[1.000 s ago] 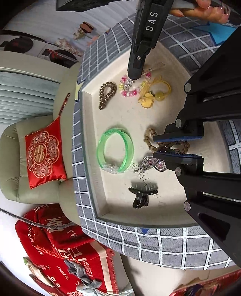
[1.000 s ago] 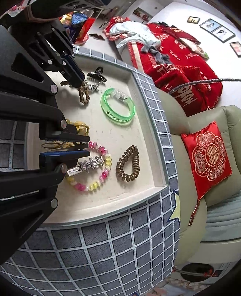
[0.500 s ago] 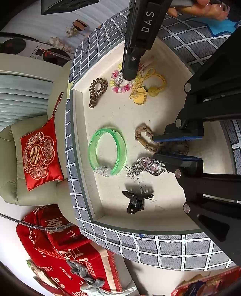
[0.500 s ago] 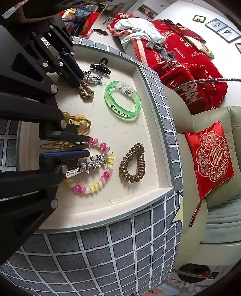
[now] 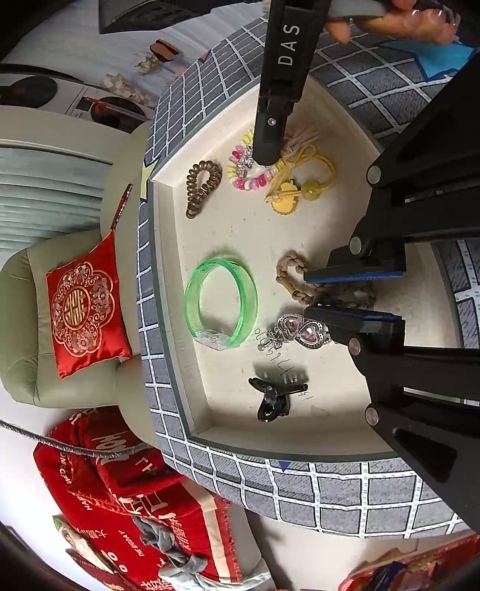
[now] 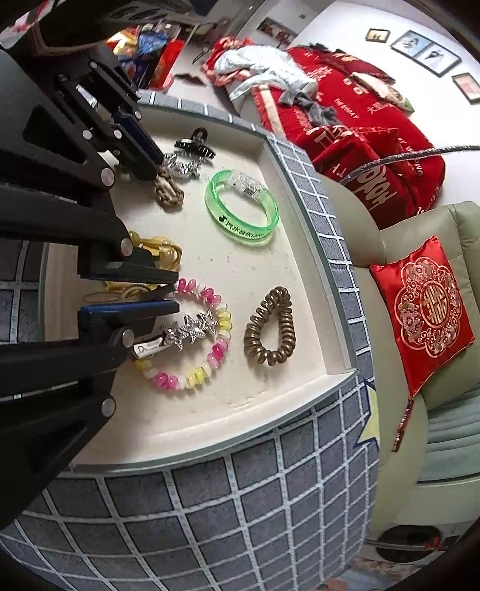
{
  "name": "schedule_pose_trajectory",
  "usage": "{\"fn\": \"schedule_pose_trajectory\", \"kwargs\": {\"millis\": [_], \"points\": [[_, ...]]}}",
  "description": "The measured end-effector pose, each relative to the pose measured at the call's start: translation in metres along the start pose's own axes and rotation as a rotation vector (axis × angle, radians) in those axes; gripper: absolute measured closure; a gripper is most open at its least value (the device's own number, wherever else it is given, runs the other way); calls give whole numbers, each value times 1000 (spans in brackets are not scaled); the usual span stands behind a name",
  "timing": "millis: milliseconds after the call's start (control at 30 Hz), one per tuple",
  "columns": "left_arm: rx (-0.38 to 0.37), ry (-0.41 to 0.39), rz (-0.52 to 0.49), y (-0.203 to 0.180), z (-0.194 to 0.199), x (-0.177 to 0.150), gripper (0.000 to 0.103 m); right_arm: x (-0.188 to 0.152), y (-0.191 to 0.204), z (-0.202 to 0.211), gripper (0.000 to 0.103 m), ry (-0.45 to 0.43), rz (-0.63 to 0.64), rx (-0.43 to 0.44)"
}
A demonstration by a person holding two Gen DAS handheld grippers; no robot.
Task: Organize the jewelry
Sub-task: 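Carry the braided bracelet and tan hairpin into the tray and open both tools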
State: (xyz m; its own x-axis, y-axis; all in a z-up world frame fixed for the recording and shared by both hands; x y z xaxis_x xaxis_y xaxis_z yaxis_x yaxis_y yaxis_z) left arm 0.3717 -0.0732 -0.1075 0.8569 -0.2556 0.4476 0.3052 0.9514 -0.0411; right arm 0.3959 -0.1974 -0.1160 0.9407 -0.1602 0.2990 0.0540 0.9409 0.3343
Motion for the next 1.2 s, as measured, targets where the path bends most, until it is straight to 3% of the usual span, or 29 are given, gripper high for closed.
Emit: {"fn": "schedule_pose_trajectory", "kwargs": {"millis": [667, 700, 733, 767, 800, 1200], "points": [[33, 0, 27, 3, 5, 6, 77, 2, -5, 11, 92, -6, -43, 53], [30, -1, 30, 4, 5, 7, 77, 2, -5, 13, 89, -10, -43, 58], [28, -2, 33, 5, 6, 7, 77, 3, -5, 15, 72, -14, -43, 59], [27, -3, 35, 5, 6, 7, 77, 4, -6, 17, 46, -22, -42, 55], [26, -6, 35, 5, 7, 8, 77, 4, -6, 19, 38, -29, -39, 53], [74, -37, 36, 13, 19, 12, 77, 8, -8, 30, 37, -61, 4, -38]]}}
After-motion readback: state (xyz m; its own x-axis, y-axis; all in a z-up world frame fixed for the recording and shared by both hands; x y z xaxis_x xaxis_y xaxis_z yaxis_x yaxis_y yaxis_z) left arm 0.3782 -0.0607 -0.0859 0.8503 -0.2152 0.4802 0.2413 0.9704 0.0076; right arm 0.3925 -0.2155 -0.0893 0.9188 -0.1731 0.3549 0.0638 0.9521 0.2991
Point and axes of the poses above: each gripper's, at about its wrist camera, not at the fingertips, and z roughly against the way its jaws point, y to its left, x to its top, the point moved 8 cm from there along -z, roughly the way its jaws point, and after that the axes turned 11 degrees about y, right-handed, at the moved point
